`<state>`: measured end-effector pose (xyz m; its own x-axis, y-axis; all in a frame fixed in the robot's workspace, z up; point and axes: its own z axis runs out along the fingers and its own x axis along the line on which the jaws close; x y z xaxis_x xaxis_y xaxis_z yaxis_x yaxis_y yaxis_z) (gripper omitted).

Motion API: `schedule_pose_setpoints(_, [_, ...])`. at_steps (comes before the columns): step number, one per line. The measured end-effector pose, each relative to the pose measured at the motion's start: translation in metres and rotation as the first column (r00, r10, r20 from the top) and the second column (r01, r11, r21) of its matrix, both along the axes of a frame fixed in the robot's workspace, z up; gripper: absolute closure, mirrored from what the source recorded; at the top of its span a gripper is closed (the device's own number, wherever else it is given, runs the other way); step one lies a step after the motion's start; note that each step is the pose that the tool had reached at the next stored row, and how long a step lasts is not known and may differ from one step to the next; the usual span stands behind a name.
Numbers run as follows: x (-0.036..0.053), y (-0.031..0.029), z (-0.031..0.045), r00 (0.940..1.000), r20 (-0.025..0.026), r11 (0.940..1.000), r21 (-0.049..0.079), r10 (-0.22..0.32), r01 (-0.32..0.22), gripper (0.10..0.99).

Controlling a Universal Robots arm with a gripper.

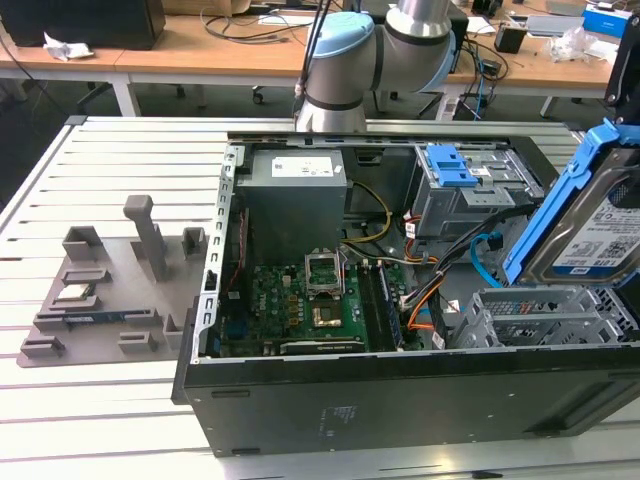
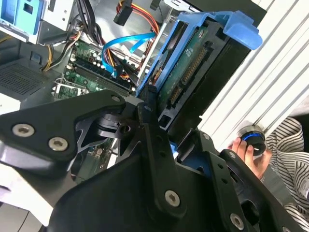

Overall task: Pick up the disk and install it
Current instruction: 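Pick up the disk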

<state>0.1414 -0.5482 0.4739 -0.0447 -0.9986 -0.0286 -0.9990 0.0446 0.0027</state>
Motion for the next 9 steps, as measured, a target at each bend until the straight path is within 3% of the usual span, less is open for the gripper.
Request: schedule_pose_setpoints(9, [-0.0006, 0.0, -0.0055, 1.0, 0.0, 1.0, 0.0, 0.0, 0.0, 0.722])
